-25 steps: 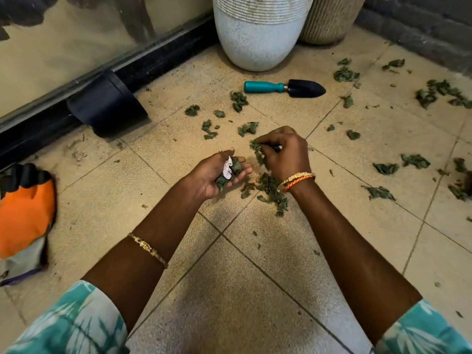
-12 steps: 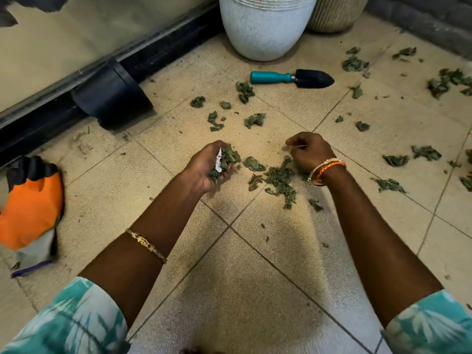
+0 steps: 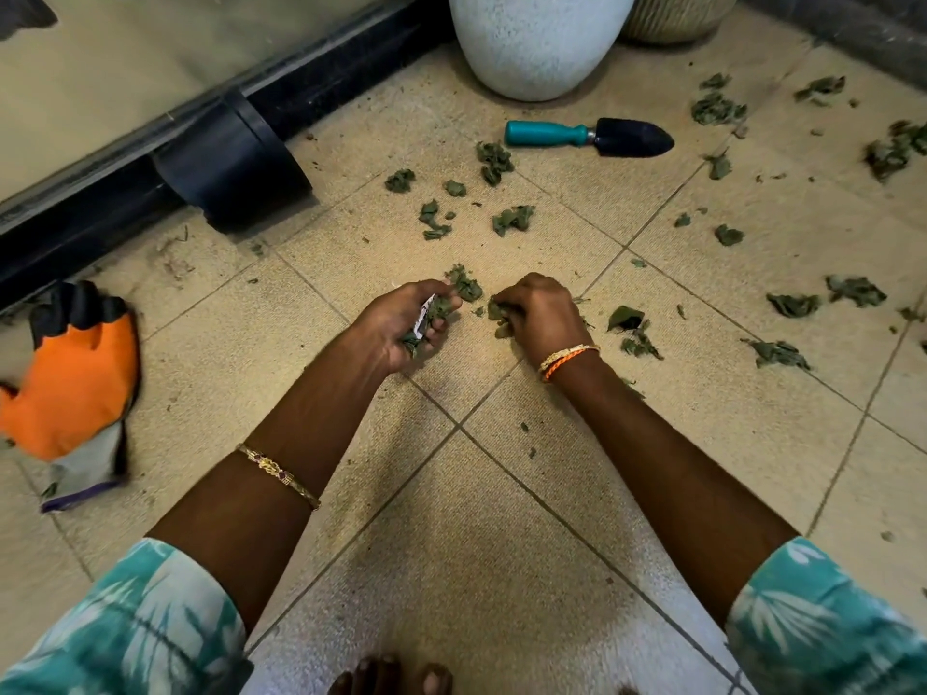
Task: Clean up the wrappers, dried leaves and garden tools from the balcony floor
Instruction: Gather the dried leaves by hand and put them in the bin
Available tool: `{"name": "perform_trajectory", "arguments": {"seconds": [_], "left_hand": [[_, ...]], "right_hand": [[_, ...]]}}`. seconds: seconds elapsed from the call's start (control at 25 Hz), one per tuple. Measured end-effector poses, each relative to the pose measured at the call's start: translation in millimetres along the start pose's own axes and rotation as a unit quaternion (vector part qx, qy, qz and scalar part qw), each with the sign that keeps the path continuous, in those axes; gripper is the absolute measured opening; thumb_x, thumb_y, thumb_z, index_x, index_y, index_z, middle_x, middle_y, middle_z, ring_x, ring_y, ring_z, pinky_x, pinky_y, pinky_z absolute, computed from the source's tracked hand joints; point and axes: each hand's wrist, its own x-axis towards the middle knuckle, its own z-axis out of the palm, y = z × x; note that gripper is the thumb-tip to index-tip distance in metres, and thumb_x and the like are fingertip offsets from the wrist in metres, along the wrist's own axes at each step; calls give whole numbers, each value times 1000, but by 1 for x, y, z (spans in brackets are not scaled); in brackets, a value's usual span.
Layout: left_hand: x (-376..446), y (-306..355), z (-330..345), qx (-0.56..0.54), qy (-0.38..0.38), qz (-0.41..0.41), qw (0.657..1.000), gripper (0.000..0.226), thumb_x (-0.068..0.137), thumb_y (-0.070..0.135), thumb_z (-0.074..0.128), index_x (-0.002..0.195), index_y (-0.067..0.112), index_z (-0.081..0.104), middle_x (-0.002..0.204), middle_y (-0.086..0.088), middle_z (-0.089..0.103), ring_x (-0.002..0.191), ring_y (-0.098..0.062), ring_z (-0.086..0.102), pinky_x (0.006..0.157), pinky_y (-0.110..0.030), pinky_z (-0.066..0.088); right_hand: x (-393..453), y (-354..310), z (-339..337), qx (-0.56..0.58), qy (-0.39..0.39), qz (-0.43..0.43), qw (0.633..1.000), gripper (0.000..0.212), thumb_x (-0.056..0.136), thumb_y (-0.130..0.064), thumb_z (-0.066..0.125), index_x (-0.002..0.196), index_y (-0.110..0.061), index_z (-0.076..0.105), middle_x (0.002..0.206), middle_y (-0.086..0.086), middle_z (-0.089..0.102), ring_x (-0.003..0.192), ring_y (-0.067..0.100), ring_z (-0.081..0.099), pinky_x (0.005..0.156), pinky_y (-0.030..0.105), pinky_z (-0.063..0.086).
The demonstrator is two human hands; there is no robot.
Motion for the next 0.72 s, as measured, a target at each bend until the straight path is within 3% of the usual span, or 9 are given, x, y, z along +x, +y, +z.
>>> {"name": "perform_trajectory", "arguments": {"seconds": [0.12, 0.2, 0.28, 0.36, 0.48, 0.56, 0.72], "left_hand": [[2, -5, 0, 0, -7, 7, 1000, 19, 96, 29, 53, 85, 16, 63, 71, 3, 66, 37, -2, 43, 36, -12, 30], [-2, -9, 8, 17, -22, 21, 999, 24, 94, 36, 56, 89, 14, 63, 69, 0, 66, 39, -5, 46, 38, -14, 37], [-6, -10, 19, 53, -14, 42, 998, 33, 91, 44, 57, 85, 12, 63, 65, -3, 62, 47, -10, 52, 46, -20, 43], [-7, -7, 27, 72, 19, 66, 995, 35, 91, 43, 58, 87, 9, 64, 70, -7, 64, 55, -16, 57, 50, -23, 46], [-5, 1, 21, 22, 61, 72, 995, 25, 96, 23, 55, 76, 9, 62, 58, -3, 63, 41, -11, 56, 40, -18, 44], [-5, 7, 8, -22, 55, 45, 997, 31, 97, 18, 48, 66, 15, 52, 52, 0, 51, 35, -9, 46, 34, -14, 34], [-4, 14, -17, -46, 64, 9, 997, 35, 92, 28, 49, 60, 19, 38, 47, 3, 38, 35, -10, 34, 37, -14, 24]], "right_hand": [[2, -9, -16, 139, 48, 81, 986, 16, 85, -4, 63, 97, -8, 73, 95, 10, 70, 86, 18, 65, 75, 22, 49], [2, -17, -25, 236, 56, 132, 961, 12, 83, -7, 68, 93, -11, 74, 90, 4, 72, 77, 9, 64, 69, 15, 51], [1, -27, -28, 245, 41, 133, 959, 10, 81, -7, 70, 90, -11, 74, 85, 2, 72, 71, 5, 63, 58, 5, 47], [2, -33, -32, 226, 16, 108, 968, 11, 83, -6, 67, 90, -11, 74, 84, 1, 71, 71, 8, 65, 57, 3, 46], [22, -21, -42, 240, 23, 121, 963, 16, 87, -7, 60, 97, -13, 71, 93, 0, 70, 85, 11, 65, 74, 22, 55], [48, -3, -44, 184, 19, 125, 975, 25, 85, -17, 64, 109, -13, 66, 111, 4, 65, 99, 16, 60, 87, 29, 50], [91, 16, -22, 39, -100, 120, 987, 82, 75, -50, 70, 141, -16, 35, 149, 17, 25, 137, 32, 25, 110, 37, 28]]}}
